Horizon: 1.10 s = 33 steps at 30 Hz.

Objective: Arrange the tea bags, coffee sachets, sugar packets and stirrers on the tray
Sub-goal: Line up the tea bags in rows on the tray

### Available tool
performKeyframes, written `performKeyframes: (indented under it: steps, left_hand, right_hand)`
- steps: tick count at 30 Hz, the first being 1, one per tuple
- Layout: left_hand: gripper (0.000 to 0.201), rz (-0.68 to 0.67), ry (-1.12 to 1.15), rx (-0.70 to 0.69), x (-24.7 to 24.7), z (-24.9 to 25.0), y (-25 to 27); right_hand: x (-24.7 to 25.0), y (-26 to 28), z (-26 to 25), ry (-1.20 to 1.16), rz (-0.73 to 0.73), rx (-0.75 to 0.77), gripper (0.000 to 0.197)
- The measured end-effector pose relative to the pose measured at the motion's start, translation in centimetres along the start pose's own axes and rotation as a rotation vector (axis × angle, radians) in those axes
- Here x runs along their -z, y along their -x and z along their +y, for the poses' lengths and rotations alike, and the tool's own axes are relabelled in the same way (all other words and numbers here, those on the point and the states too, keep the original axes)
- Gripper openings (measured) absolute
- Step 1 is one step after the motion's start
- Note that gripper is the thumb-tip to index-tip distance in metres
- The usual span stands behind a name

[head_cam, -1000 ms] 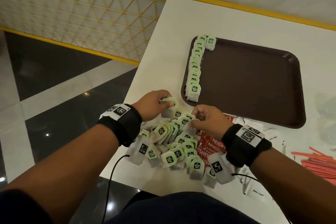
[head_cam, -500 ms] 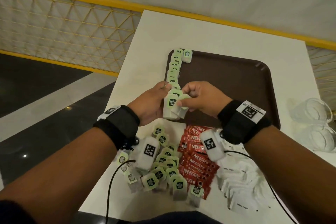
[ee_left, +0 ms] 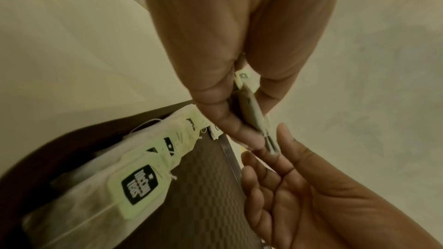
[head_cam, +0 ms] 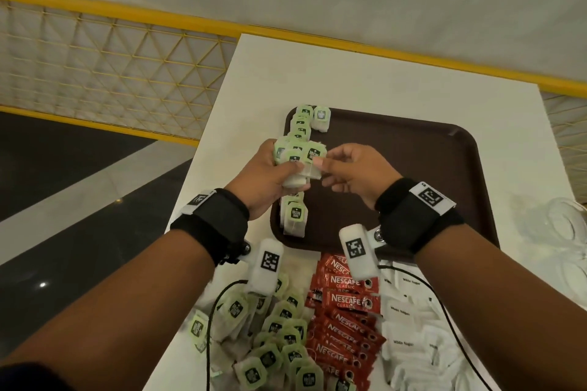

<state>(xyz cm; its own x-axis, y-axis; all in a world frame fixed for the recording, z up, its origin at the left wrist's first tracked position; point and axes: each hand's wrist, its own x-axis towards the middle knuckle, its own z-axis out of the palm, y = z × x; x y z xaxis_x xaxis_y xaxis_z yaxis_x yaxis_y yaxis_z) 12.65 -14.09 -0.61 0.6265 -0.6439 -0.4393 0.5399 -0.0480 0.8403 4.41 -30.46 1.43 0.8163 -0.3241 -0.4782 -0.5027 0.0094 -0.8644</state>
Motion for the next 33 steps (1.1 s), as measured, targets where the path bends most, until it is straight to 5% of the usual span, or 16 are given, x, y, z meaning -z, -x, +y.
performKeyframes:
  steps: [3,9,17,26,28,33]
  left_hand:
    - [0.040,0.060,-0.028,-0.024,0.1,0.0,-1.8]
    - [0.037,0.108,0.001,-0.029,0.8,0.8,-4.2]
    - [0.036,0.134,-0.054,-0.006,1.9,0.8,-5.2]
    - [0.037,0.142,-0.085,-0.041,1.7,1.3,-5.8]
    - [0.033,0.171,-0.088,-0.069,1.5,1.4,-6.0]
    - [0.037,0.223,-0.098,-0.120,0.7,1.5,-6.5]
  right_hand:
    - [-0.3,-1.7,0.7,-0.109,-0.034,-0.059,0.020]
    - [0.3,-6.4,0.8,-0.215,0.149,-0.049,0.009]
    - [1.4,-12.0,1.0,0.058,0.270,-0.103,0.010]
    - [1.4,-12.3,0.8,0.335,0.391,-0.026,0.020]
    - [1.0,-11.4,0.1,0.278,0.339,0.056,0.023]
    - [-0.6,-8.7,-1.0,0.085,-0.097,0.096,0.021]
